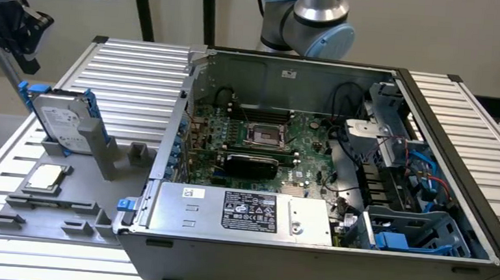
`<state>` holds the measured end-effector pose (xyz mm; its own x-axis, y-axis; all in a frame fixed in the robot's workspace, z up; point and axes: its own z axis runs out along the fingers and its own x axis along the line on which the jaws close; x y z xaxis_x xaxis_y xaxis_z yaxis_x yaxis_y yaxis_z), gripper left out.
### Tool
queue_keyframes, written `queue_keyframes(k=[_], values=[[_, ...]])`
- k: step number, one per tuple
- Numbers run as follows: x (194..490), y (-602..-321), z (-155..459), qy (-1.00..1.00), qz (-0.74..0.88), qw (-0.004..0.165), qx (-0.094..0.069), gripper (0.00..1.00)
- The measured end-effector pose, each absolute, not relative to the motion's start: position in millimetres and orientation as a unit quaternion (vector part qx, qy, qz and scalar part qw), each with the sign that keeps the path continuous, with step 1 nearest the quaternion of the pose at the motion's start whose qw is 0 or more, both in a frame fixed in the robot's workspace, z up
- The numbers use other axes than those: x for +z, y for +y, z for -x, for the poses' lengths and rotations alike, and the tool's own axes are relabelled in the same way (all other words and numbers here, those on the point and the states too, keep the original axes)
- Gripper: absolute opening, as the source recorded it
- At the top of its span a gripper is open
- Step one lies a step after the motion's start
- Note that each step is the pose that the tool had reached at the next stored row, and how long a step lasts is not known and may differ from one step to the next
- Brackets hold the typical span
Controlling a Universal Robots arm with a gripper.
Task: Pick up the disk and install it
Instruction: 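Pick up the disk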
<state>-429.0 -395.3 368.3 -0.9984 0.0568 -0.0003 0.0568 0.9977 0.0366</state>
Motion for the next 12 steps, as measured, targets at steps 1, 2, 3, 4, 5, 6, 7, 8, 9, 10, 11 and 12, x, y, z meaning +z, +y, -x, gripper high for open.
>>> queue_keyframes(k=[1, 2, 3, 4, 5, 6, 7, 8, 9, 10, 11, 12], values=[[368.3, -395.2, 429.1, 1.0, -0.02, 0.0, 0.018, 0.11], [368.2, -395.3, 429.1, 1.0, -0.011, 0.0, 0.018, 0.11], [368.1, -395.4, 429.0, 1.0, -0.002, 0.0, 0.018, 0.11], [368.0, -395.3, 429.0, 1.0, 0.007, 0.0, 0.018, 0.11], [368.0, -395.3, 429.0, 1.0, 0.016, 0.0, 0.018, 0.11], [367.9, -395.3, 428.9, 1.0, 0.025, 0.0, 0.018, 0.11], [367.8, -395.3, 428.9, 0.999, 0.034, -0.001, 0.018, 0.11], [367.7, -395.3, 428.9, 0.999, 0.043, -0.001, 0.018, 0.11], [367.6, -395.3, 429.0, 0.998, 0.052, -0.001, 0.018, 0.11], [367.6, -395.3, 428.9, 0.998, 0.062, -0.001, 0.018, 0.11], [367.5, -395.4, 428.9, 0.997, 0.071, -0.001, 0.018, 0.11], [367.5, -395.3, 429.0, 0.997, 0.08, -0.001, 0.018, 0.11]])
